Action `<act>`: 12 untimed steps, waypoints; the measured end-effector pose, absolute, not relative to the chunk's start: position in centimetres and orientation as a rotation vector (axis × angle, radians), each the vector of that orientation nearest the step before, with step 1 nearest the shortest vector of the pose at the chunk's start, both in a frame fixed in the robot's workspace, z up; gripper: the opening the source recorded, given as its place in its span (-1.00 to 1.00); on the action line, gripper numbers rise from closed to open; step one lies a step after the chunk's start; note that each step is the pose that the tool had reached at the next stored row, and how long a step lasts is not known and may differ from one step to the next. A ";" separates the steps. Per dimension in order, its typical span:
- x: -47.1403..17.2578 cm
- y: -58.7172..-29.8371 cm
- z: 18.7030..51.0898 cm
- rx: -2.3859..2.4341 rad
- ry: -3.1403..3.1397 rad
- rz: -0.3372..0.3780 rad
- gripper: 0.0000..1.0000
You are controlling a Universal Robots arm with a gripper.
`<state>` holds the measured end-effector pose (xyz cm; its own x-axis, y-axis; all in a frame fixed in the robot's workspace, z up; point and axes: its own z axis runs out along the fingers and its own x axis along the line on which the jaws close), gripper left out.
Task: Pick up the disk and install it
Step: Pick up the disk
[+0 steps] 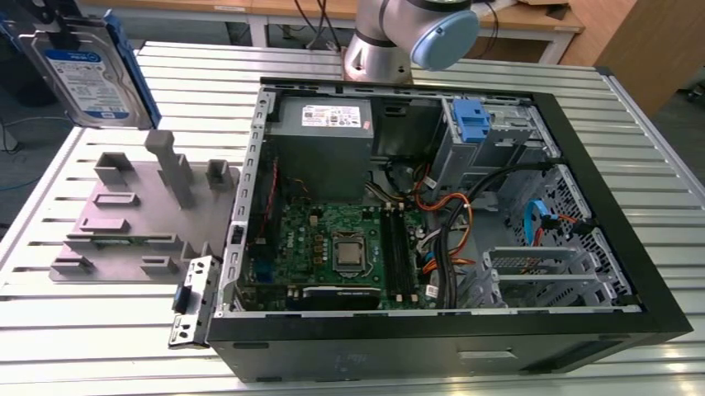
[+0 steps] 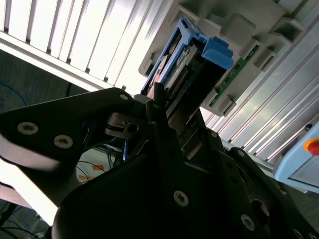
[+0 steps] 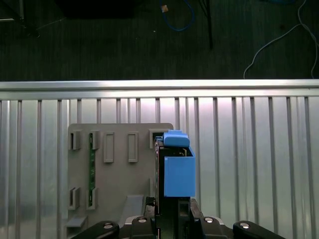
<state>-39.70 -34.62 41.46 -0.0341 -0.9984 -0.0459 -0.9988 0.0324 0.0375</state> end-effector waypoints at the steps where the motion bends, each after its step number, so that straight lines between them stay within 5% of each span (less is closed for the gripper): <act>1: -39.7 -34.6 41.5 -2.178 2.252 0.092 -0.30; 12: -39.7 -34.6 41.7 -2.178 2.252 0.092 -0.30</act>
<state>-39.70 -34.62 41.72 -0.0341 -0.9984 -0.0459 -0.9988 0.0324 0.0375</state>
